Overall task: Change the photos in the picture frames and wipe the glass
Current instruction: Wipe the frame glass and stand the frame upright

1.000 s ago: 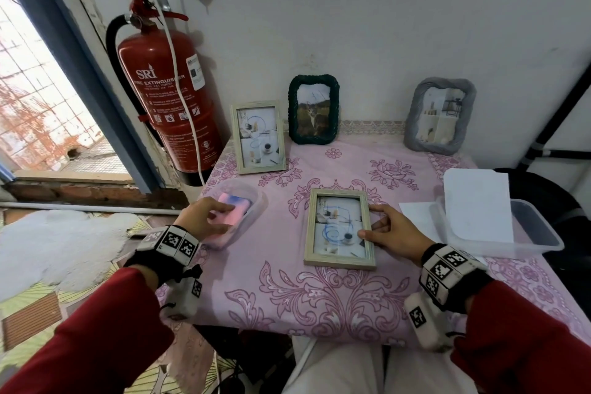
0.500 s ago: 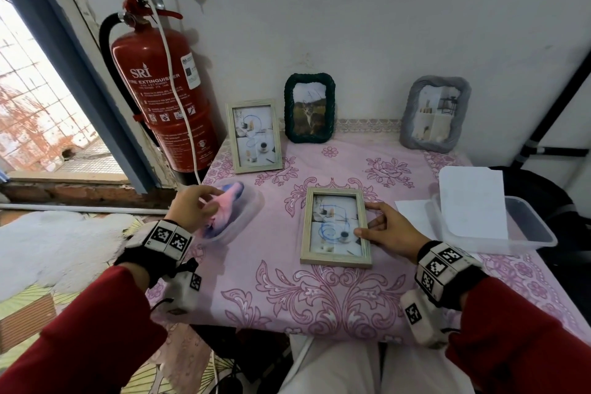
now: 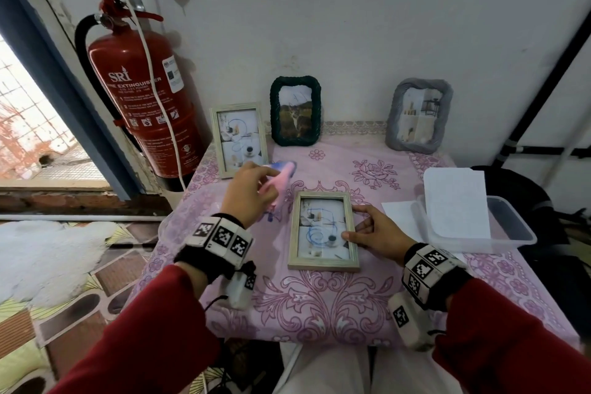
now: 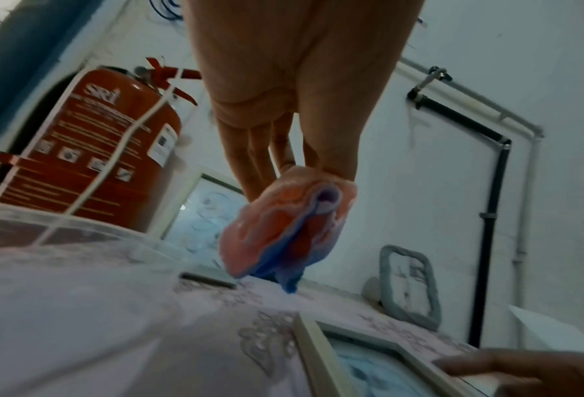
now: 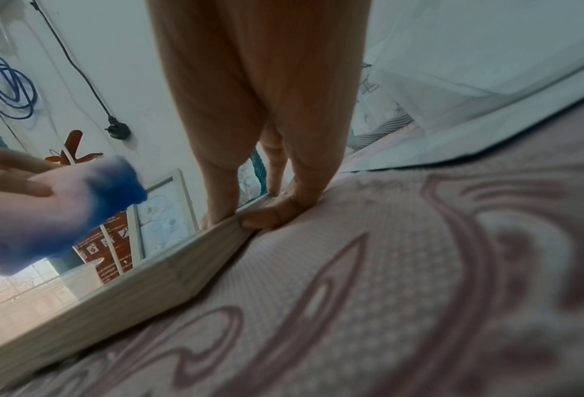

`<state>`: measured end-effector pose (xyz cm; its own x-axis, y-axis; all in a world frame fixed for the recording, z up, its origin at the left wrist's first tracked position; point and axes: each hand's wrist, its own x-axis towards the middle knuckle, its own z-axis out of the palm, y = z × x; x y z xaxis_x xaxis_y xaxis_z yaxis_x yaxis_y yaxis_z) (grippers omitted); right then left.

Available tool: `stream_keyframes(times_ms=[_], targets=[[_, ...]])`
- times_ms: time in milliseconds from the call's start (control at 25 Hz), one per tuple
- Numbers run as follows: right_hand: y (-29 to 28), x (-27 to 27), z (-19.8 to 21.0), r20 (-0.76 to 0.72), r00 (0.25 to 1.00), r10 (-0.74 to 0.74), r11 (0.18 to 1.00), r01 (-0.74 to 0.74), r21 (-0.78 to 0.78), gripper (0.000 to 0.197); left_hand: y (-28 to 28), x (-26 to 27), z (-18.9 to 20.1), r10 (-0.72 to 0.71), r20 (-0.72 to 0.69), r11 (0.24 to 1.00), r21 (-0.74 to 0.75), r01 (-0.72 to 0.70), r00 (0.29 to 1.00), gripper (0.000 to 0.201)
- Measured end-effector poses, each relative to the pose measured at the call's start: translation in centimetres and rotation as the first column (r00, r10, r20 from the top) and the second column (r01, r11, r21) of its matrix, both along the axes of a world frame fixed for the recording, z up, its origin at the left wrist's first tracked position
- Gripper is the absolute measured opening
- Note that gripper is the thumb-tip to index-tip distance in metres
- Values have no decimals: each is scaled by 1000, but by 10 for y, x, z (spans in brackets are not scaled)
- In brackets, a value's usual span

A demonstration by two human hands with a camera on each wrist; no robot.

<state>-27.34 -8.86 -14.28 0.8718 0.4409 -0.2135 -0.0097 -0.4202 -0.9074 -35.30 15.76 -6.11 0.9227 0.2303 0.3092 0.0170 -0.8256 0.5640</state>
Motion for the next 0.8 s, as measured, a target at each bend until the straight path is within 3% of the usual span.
stream_keyframes(times_ms=[200, 400, 520, 600, 680, 720, 800], targets=[[0, 0, 1, -1, 1000, -2, 1000, 2, -16, 70, -54, 22, -28, -128, -204, 992, -35, 123, 971, 33], [0, 1, 0, 2, 1000, -17, 1000, 17, -11, 71, -77, 27, -49, -227, -392, 970, -13, 241, 891, 32], [1, 0, 0, 5, 1000, -23, 1000, 23, -19, 72, -71, 26, -52, -267, -410, 963, -67, 263, 872, 35], [2, -3, 3, -4, 1000, -17, 999, 16, -42, 71, -62, 22, -50, -321, -387, 940, -240, 242, 865, 41], [4, -4, 11, -17, 1000, 3, 996, -5, -93, 69, -51, 18, -48, -306, -295, 919, -341, 200, 905, 42], [5, -4, 15, 24, 1000, 11, 990, -7, -142, 66, -43, 16, -48, -276, -256, 935, -296, 197, 926, 46], [10, -4, 24, 286, 958, 24, 963, 55, -265, 56, -26, 13, -47, -251, -257, 960, -185, 208, 933, 67]])
